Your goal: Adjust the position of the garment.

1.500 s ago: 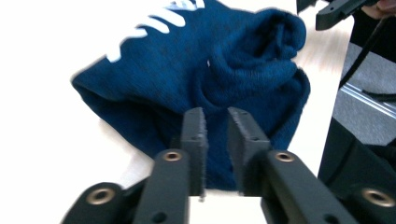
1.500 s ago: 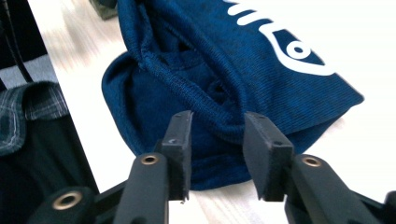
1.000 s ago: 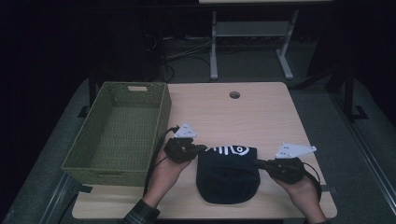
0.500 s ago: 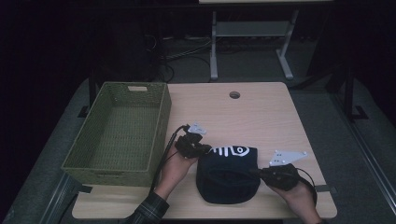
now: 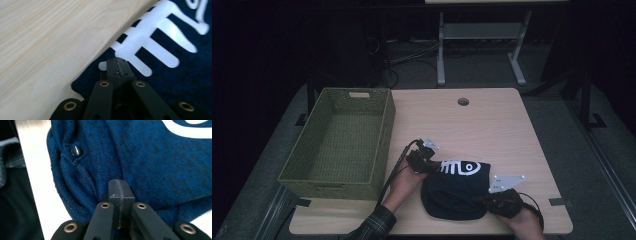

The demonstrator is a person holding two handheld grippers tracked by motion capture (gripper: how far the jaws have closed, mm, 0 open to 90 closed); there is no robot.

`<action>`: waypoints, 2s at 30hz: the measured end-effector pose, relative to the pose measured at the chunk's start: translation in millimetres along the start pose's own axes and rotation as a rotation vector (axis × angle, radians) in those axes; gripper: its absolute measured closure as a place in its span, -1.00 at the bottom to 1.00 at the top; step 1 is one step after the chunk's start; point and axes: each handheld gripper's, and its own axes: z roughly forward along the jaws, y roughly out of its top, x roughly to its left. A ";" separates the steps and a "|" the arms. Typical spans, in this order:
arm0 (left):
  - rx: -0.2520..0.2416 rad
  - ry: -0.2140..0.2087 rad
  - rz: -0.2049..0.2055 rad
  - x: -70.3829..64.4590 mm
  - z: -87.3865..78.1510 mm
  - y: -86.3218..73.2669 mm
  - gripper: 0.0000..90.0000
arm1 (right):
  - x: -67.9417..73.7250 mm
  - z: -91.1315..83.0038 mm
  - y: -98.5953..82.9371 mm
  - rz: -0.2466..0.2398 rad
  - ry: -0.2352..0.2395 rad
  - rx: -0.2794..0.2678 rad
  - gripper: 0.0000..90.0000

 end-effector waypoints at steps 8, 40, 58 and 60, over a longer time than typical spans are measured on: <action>0.004 -0.008 0.037 10.0 10.1 10.3 1.00 | 16.9 10.6 5.3 -0.030 0.000 0.003 1.00; -0.035 -0.043 0.068 -42.7 -37.5 -44.0 1.00 | -46.1 7.1 16.9 0.067 -0.172 -0.060 1.00; -0.119 -0.051 -0.028 -31.5 -57.5 -31.4 0.46 | -42.2 -25.1 3.4 0.118 -0.253 -0.166 0.27; -0.138 -0.032 -0.058 -28.6 -60.0 -29.9 0.26 | -42.9 -29.5 -2.7 0.135 -0.272 -0.161 0.12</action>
